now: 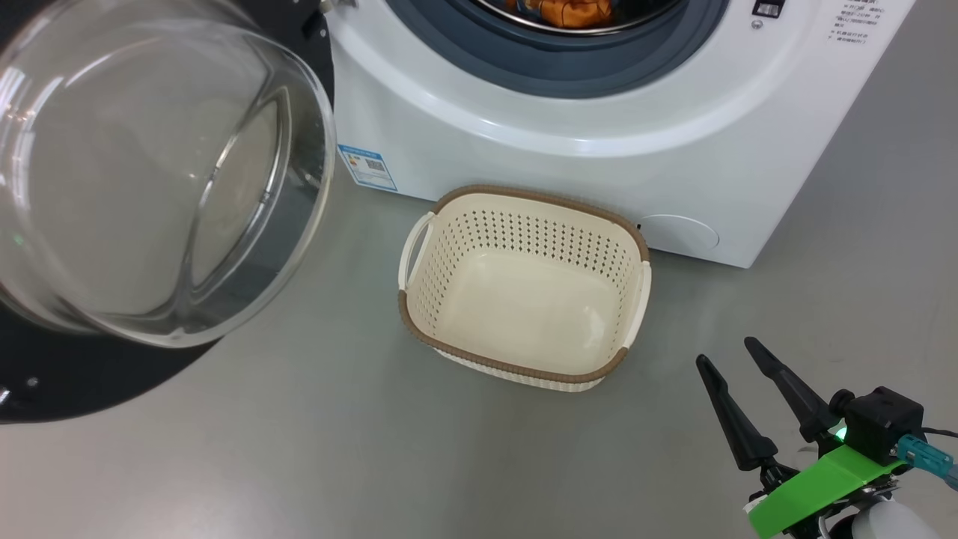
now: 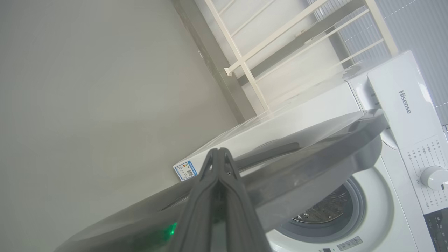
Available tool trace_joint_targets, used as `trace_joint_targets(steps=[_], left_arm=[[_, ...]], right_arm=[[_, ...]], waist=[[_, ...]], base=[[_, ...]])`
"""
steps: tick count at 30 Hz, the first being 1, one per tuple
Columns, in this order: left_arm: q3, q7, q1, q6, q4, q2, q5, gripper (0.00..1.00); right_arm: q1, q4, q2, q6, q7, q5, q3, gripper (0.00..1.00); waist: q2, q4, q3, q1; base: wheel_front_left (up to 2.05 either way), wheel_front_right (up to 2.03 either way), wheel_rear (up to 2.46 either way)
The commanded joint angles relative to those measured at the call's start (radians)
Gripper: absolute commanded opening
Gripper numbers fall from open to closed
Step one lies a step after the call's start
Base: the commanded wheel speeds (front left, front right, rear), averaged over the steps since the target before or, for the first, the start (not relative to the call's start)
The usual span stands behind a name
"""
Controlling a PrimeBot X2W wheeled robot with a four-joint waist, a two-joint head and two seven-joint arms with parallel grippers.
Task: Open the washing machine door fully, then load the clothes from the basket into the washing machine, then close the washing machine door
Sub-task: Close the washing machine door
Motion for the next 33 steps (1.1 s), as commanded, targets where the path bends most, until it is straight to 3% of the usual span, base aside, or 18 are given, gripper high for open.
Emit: trace_joint_targets(steps=[1, 21, 33], left_arm=[[0.001, 0.047, 0.017, -0.003, -0.064, 0.043, -0.012, 0.0], [-0.057, 0.335, 0.13, -0.003, -0.478, -0.001, -0.095, 0.0], [-0.175, 0.423, 0.105, -0.003, -0.661, -0.136, -0.078, 0.0]], right_arm=[[-0.003, -0.02, -0.001, 0.003, -0.005, 0.003, 0.011, 1.0], [0.038, -0.021, 0.054, 0.003, -0.005, 0.007, -0.011, 1.0], [0.07, -0.027, 0.086, 0.003, -0.005, 0.006, -0.032, 1.0]], waist=[[-0.0001, 0.004, -0.012, 0.0], [-0.0001, -0.021, -0.102, 0.0], [-0.0001, -0.107, -0.156, 0.0]], base=[[0.0, 0.0, 0.0], [0.0, 0.0, 0.0], [0.0, 0.0, 0.0]])
